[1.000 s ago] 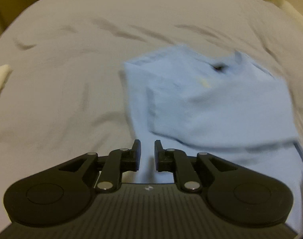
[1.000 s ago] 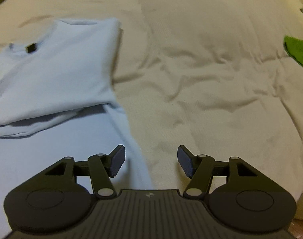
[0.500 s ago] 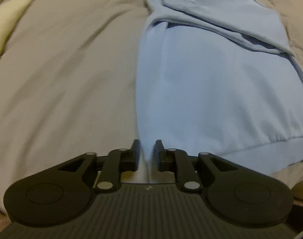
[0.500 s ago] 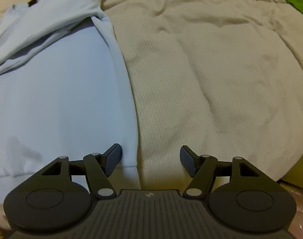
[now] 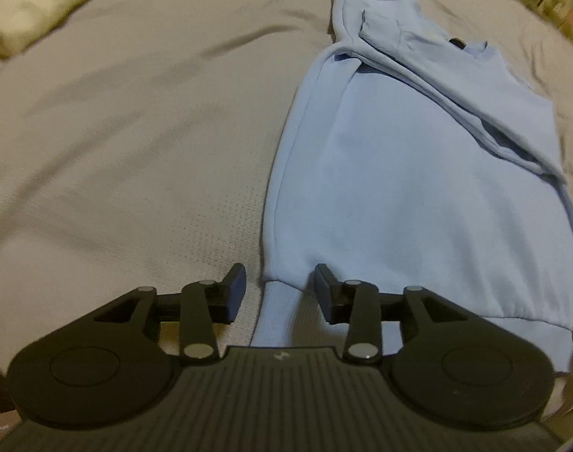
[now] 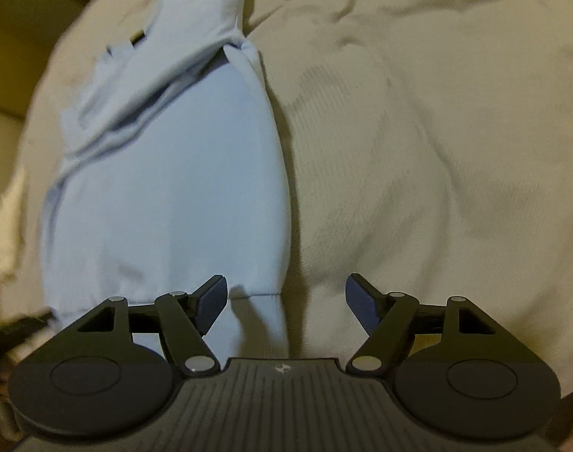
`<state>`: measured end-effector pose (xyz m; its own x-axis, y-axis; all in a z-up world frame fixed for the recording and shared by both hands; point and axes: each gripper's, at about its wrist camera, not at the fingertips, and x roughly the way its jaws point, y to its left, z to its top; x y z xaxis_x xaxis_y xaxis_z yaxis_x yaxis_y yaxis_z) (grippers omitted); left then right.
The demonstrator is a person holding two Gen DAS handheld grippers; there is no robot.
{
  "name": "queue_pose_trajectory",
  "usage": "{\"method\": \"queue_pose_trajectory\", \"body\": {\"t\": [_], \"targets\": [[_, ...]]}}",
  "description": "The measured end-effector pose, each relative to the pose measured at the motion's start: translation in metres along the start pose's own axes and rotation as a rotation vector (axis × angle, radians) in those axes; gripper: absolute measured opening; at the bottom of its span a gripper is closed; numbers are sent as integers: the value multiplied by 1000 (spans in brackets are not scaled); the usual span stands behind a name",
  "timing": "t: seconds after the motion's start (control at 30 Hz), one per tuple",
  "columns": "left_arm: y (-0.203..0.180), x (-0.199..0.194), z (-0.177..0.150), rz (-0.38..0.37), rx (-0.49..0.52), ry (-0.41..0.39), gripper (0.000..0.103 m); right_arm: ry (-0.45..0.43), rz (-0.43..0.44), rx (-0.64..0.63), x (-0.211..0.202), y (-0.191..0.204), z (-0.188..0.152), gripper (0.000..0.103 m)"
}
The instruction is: Fold clothes
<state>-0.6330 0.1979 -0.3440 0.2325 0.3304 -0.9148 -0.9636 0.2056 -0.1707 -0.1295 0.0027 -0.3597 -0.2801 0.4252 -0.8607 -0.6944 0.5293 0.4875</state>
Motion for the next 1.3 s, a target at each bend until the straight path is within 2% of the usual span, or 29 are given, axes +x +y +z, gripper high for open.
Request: {"method": "queue_pose_trajectory", "body": {"t": [0.07,0.17,0.3,0.37,0.4,0.43,0.47,0.5,0.6,0.7,0.77,0.87,0.9,1.0,1.2,1.23,1.27,1.3], "targets": [[15,2,-5,-66,-22,-29,39,-37,65,34,1,-4,-6,74],[21,0,-14,-126,-28,-91,40,-85,137,66,9,-7,-13,73],[28,-2,-27,-204,-35,-175,40,-127,203,31,28,-13,-18,73],[31,-3,-33,-243,-39,-217,38,-149,245,0,32,-17,-17,66],[33,-3,-37,-262,-41,-238,38,-156,266,-11,33,-20,-17,52],[35,-3,-40,-282,-42,-258,27,-158,279,-6,34,-25,-16,37],[36,-4,-43,-301,-44,-279,9,-159,292,-1,35,-30,-15,30],[38,-4,-46,-320,-46,-300,9,-161,308,5,35,-35,-14,14],[43,-6,-56,-379,-51,-363,7,-175,367,13,30,-45,-13,12],[28,-36,-69,-378,-4,-454,7,-230,427,-7,10,-45,-14,11],[18,-52,-77,-380,0,-460,7,-271,451,-25,-11,-44,-16,10],[2,-72,-95,-371,49,-492,7,-325,449,-65,-43,-42,-22,10],[2,-70,-103,-372,35,-486,7,-342,443,-71,-50,-46,-25,10],[0,-63,-126,-357,-8,-460,7,-352,403,-37,-52,-65,-40,10],[-4,-40,-165,-238,-66,-391,8,-313,257,19,-15,-85,-74,10],[-10,-46,-167,-184,-44,-388,9,-313,232,21,-14,-82,-77,10],[-16,-53,-169,-129,-20,-385,11,-320,190,1,-19,-77,-82,17],[-22,-59,-170,-74,4,-382,13,-329,142,-24,-25,-70,-86,35]]}}
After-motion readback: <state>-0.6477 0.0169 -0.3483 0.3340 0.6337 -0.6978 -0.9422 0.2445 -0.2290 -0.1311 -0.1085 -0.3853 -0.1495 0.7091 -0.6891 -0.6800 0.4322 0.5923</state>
